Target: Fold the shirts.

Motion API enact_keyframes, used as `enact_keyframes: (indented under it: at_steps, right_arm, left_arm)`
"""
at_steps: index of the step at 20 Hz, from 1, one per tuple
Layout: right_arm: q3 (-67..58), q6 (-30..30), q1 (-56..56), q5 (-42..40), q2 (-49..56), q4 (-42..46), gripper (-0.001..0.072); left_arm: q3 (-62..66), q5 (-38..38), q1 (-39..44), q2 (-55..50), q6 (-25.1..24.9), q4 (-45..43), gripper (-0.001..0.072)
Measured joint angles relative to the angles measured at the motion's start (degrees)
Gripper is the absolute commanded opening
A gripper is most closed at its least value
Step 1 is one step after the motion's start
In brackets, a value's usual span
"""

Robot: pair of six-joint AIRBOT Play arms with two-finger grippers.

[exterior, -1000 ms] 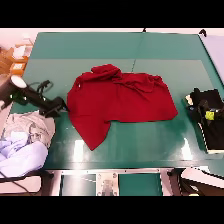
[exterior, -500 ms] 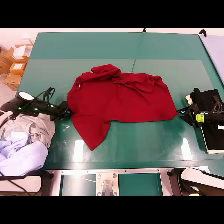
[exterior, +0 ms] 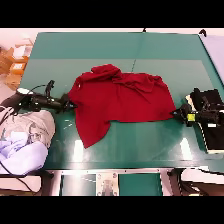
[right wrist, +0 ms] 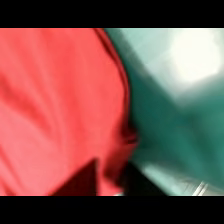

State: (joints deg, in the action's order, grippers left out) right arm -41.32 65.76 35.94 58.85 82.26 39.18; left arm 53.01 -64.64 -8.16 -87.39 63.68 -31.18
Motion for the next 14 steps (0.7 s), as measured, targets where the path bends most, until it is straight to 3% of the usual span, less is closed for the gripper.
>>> enact_keyframes:
  at_steps: [4, 8, 14]
  right_arm:
    - [-5.14, -2.95, -1.42, 1.79, -0.79, -6.6, 0.0018]
    - [-19.96, -4.26, -1.84, 7.3, -9.49, -15.56, 0.0017]
    - [-49.27, -4.66, 0.59, 6.67, -24.96, -21.4, 0.0017]
  left_arm:
    - [7.89, -4.59, 0.0, 1.2, 0.13, 0.74, 0.0029]
    - [24.28, -8.13, -0.02, 8.98, 2.21, 1.29, 0.003]
    - [56.19, -2.64, 0.0, 25.51, 3.37, 1.49, 0.0031]
